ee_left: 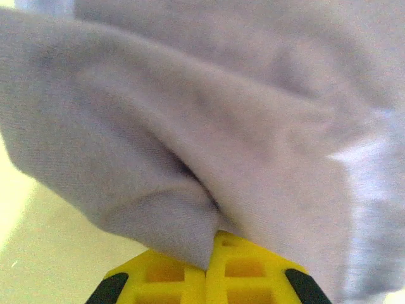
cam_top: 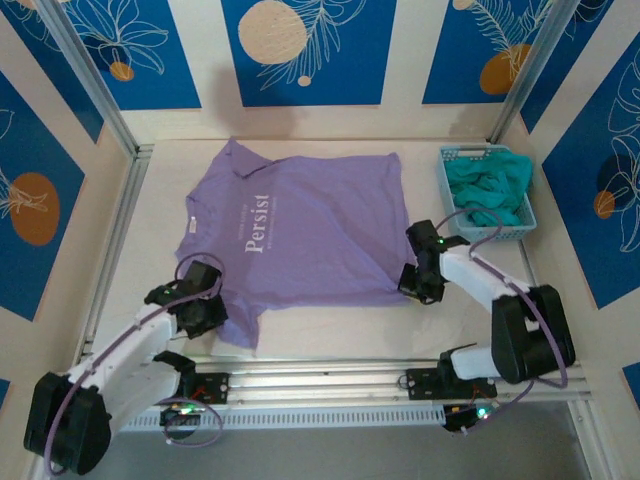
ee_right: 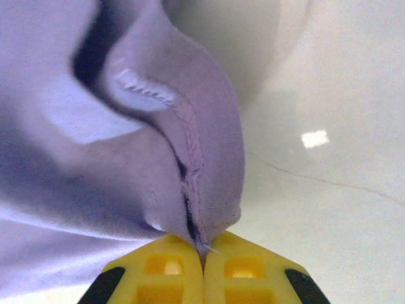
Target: Fold the inside-out t-shirt
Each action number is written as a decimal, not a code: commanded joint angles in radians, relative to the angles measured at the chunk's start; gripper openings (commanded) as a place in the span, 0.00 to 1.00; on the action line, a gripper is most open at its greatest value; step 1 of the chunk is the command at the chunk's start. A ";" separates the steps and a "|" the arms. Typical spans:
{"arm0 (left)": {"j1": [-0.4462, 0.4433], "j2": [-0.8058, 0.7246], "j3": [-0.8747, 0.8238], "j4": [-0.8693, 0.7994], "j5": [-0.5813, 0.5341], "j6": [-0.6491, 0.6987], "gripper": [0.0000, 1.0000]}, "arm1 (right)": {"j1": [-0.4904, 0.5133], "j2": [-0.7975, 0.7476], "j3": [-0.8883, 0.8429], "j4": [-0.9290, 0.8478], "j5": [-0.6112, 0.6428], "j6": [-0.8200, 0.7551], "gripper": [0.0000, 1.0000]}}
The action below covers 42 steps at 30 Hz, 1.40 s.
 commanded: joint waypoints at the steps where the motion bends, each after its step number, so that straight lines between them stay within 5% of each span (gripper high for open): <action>1: 0.022 -0.086 0.102 0.021 -0.074 0.068 0.00 | -0.007 -0.116 0.093 -0.019 -0.013 -0.071 0.03; 8: 0.028 -0.181 0.524 0.031 -0.286 0.342 0.00 | -0.067 -0.228 0.361 -0.013 0.003 -0.206 0.01; 20: 0.027 0.000 1.431 -0.051 -0.298 0.649 0.00 | -0.117 -0.408 0.963 -0.108 0.005 -0.310 0.00; 24: 0.027 0.151 1.490 -0.059 -0.370 0.671 0.00 | -0.117 -0.397 1.012 -0.075 0.005 -0.319 0.00; 35: 0.194 0.522 1.588 0.067 -0.236 0.666 0.00 | -0.147 -0.098 0.937 0.171 0.007 -0.402 0.00; 42: 0.220 0.586 1.679 0.069 -0.156 0.674 0.00 | -0.164 0.027 1.035 0.149 -0.021 -0.461 0.00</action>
